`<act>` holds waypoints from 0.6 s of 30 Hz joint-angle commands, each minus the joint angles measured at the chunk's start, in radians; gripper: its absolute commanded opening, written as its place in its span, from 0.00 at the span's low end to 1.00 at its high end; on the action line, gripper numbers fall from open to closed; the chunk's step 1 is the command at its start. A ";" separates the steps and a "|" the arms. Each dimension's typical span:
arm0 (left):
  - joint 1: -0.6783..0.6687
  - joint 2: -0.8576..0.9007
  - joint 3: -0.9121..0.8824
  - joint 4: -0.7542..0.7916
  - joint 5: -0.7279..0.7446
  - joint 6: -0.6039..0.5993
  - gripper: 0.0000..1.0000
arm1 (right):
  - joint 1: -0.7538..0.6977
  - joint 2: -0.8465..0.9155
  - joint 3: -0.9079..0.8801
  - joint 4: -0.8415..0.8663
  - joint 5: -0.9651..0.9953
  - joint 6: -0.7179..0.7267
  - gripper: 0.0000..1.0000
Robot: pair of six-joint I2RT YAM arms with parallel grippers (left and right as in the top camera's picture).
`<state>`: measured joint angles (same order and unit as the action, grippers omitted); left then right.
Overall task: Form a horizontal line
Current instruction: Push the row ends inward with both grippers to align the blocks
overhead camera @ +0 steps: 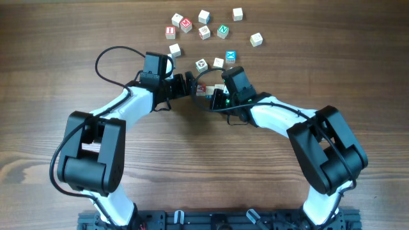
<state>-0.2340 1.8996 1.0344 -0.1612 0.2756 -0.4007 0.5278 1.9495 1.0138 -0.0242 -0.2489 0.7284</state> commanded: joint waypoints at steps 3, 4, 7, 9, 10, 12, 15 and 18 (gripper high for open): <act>0.017 0.114 -0.083 -0.042 -0.109 -0.003 1.00 | 0.015 0.024 -0.008 0.007 0.024 -0.023 0.04; 0.017 0.114 -0.083 -0.043 -0.109 -0.002 1.00 | 0.018 0.024 -0.008 0.011 0.026 -0.026 0.04; 0.017 0.114 -0.083 -0.057 -0.119 -0.003 1.00 | 0.030 0.024 -0.008 0.023 0.040 -0.026 0.05; 0.017 0.114 -0.083 -0.072 -0.145 -0.003 1.00 | 0.037 0.024 -0.008 0.033 0.050 -0.026 0.04; 0.017 0.114 -0.083 -0.076 -0.154 -0.003 1.00 | 0.039 0.024 -0.008 0.039 0.051 -0.027 0.05; 0.017 0.114 -0.083 -0.076 -0.155 -0.003 1.00 | 0.042 0.024 -0.008 0.040 0.058 -0.025 0.04; 0.017 0.114 -0.083 -0.076 -0.155 -0.003 1.00 | 0.042 0.024 -0.008 0.039 0.063 -0.024 0.04; 0.017 0.114 -0.083 -0.076 -0.155 -0.003 1.00 | 0.042 0.024 -0.008 0.040 0.073 -0.023 0.04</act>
<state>-0.2344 1.8996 1.0348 -0.1642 0.2367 -0.3969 0.5671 1.9533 1.0138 0.0090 -0.2070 0.7139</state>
